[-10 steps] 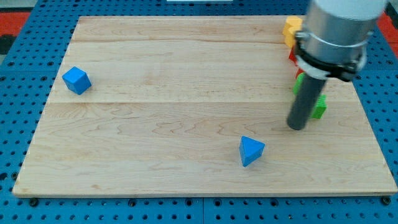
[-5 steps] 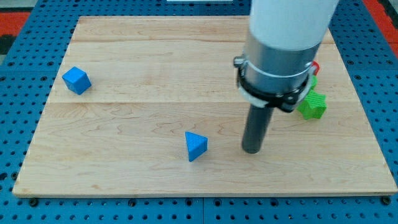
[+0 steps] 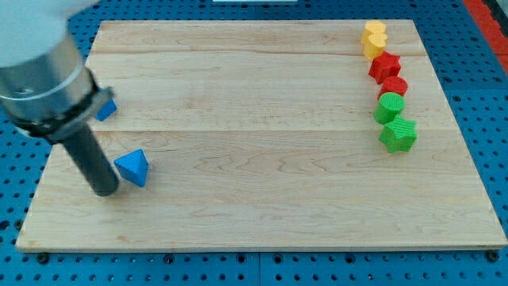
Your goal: Move the blue triangle towards the blue cube
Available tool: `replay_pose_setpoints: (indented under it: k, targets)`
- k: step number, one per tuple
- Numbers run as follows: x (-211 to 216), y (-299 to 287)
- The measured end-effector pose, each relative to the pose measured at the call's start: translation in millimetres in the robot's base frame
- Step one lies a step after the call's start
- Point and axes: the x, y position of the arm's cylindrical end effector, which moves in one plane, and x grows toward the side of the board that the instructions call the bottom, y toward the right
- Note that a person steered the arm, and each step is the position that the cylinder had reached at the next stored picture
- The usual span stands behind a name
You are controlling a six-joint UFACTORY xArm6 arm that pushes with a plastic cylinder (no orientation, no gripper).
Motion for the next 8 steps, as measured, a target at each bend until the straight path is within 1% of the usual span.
replay_pose_setpoints:
  k: [1, 2, 3, 4, 5, 6, 7, 8]
  targets:
    - [-27.9, 7.3]
    - [-15.1, 7.3]
    - [18.7, 26.4]
    - [16.3, 75.2]
    - [-9.1, 75.2]
    - [-15.6, 115.8]
    - [-0.8, 108.7]
    - [-19.3, 58.5]
